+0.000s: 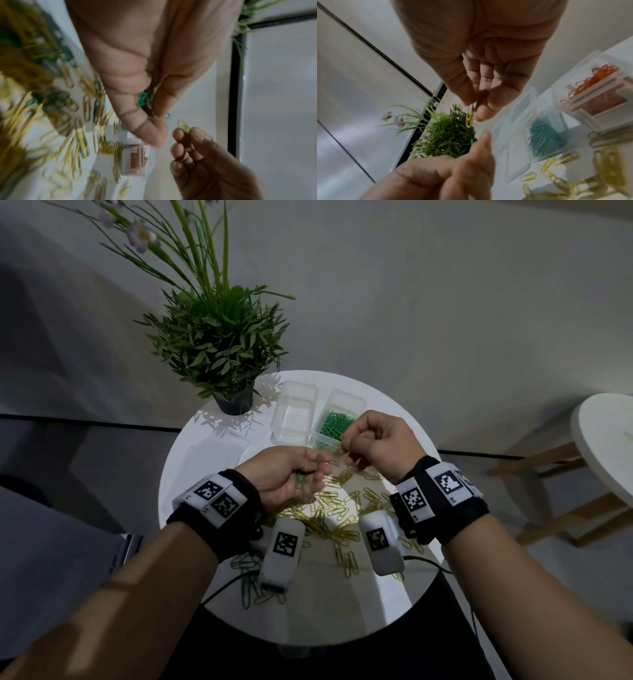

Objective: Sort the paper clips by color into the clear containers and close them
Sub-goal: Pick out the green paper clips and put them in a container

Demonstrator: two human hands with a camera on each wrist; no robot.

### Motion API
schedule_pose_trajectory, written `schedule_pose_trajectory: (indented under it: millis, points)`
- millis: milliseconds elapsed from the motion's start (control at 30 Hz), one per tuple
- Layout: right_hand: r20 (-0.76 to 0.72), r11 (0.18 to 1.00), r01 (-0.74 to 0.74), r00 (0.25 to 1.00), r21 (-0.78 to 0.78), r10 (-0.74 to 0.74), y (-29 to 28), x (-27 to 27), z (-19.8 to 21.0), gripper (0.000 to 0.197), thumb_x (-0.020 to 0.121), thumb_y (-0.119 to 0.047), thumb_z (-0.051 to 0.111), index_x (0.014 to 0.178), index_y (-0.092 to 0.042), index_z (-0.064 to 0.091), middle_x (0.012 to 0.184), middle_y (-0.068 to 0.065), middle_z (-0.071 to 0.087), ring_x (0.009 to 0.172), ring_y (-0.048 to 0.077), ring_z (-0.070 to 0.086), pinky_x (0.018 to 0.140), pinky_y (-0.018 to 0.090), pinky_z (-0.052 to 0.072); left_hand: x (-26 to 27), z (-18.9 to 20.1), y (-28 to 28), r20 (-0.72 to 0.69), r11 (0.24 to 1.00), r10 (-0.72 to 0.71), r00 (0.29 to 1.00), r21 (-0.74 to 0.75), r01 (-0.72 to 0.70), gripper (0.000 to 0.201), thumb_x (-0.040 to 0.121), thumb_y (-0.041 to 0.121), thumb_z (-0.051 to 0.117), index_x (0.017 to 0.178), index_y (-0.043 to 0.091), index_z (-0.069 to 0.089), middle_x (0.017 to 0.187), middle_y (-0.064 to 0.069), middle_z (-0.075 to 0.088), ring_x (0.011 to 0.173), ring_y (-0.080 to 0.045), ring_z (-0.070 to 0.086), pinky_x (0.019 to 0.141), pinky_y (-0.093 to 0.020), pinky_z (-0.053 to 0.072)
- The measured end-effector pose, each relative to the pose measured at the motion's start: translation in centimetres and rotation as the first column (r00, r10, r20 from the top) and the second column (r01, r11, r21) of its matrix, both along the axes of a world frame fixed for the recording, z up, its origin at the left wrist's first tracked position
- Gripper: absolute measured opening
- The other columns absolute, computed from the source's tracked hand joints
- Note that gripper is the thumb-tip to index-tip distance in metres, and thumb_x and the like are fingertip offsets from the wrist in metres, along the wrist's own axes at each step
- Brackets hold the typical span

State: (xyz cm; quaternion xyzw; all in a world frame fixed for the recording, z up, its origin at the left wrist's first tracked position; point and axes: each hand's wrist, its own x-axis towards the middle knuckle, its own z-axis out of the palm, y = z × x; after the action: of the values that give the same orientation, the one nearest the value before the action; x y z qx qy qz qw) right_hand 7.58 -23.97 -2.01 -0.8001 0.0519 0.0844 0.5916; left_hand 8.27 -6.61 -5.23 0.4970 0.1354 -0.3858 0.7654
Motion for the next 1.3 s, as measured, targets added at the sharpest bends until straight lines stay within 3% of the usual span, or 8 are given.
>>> schedule_pose_trajectory:
  millis: [167,400,600,700,800,933,1100,1300]
  points:
    - [-0.015,0.931,-0.063,0.998,-0.360,0.061,-1.0,-1.7,-2.8,0.030,0.084,0.005,0.050,0.072,-0.023,0.053,0.066,0.006,0.065,0.053,0.014,0.060,0.053,0.026,0.046,3.5,1.4,-1.0,0.278,0.916,-0.019,0.960,0.390,-0.095,0.030,0.092,-0.008,0.030,0.088,0.007,0.056,0.068,-0.002,0.047,0.052,-0.010,0.038,0.040,-0.017,0.033]
    - [-0.076,0.826,-0.127,0.992,-0.550,0.101,-1.8,-4.7,-5.4,0.018,0.083,-0.003,0.055,0.081,-0.021,0.060,0.087,-0.005,0.070,0.078,0.015,0.063,0.075,0.026,0.050,7.5,0.6,-5.4,0.473,0.868,-0.064,0.879,0.461,-0.185,0.034,0.093,-0.008,0.035,0.117,0.007,0.052,0.098,-0.009,0.056,0.073,-0.011,0.051,0.060,-0.023,0.044]
    - [-0.083,0.811,-0.167,0.986,-0.560,0.145,-1.5,-6.0,-6.9,0.007,0.080,-0.013,0.063,0.076,-0.018,0.064,0.080,-0.002,0.068,0.075,0.020,0.061,0.071,0.033,0.052,7.8,-0.5,-5.8,0.483,0.801,-0.342,0.806,0.599,-0.019,0.054,0.092,-0.011,0.031,0.142,0.010,0.039,0.145,-0.012,0.043,0.135,-0.020,0.040,0.105,-0.024,0.035]
    - [-0.145,0.698,-0.296,0.952,-0.653,0.268,-0.1,-6.1,-6.9,0.008,0.082,-0.028,0.067,0.085,-0.020,0.068,0.087,0.000,0.069,0.084,0.020,0.060,0.072,0.029,0.048,6.9,-0.4,-4.4,0.560,0.850,-0.259,0.787,0.519,-0.090,0.050,0.092,-0.009,0.039,0.136,0.012,0.047,0.135,-0.009,0.052,0.126,-0.018,0.050,0.107,-0.033,0.040]
    - [-0.215,0.629,-0.343,0.938,-0.698,0.272,1.3,-5.7,-7.0,0.020,0.078,-0.042,0.071,0.083,-0.023,0.066,0.089,0.001,0.067,0.087,0.020,0.057,0.071,0.028,0.044,4.7,0.2,-1.9,0.644,0.839,-0.221,0.733,0.508,-0.193,0.032,0.088,-0.002,0.054,0.110,0.019,0.063,0.098,0.002,0.064,0.086,-0.014,0.063,0.078,-0.027,0.054]
    - [-0.282,0.594,-0.365,0.931,-0.717,0.232,2.4,-5.3,-7.1,0.020,0.077,-0.035,0.071,0.074,-0.021,0.057,0.083,0.001,0.063,0.083,0.021,0.055,0.065,0.027,0.042,0.7,-0.3,2.0,0.580,0.666,-0.453,0.677,0.725,-0.175,0.014,0.084,0.007,0.064,0.086,0.019,0.072,0.080,0.008,0.067,0.066,0.005,0.056,0.060,-0.003,0.042]
    - [-0.206,0.630,-0.264,0.964,-0.731,0.166,2.5,-5.2,-7.3,0.012,0.077,-0.015,0.057,0.072,-0.016,0.067,0.074,-0.002,0.069,0.076,0.019,0.062,0.065,0.024,0.047,-3.0,-2.1,3.9,0.346,0.419,-0.731,0.589,0.908,-0.013,0.016,0.079,0.018,0.068,0.088,0.027,0.077,0.090,0.011,0.071,0.089,-0.008,0.063,0.083,-0.024,0.051]
    - [-0.210,0.784,-0.151,0.977,-0.602,0.027,1.2,-4.9,-6.8,0.011,0.072,-0.005,0.061,0.066,-0.014,0.063,0.059,-0.001,0.068,0.060,0.017,0.065,0.064,0.030,0.057,-3.9,-2.8,1.8,0.229,0.240,-0.887,0.401,0.971,-0.023,0.021,0.078,0.032,0.069,0.098,0.030,0.073,0.101,0.008,0.066,0.101,-0.017,0.058,0.074,-0.025,0.043]
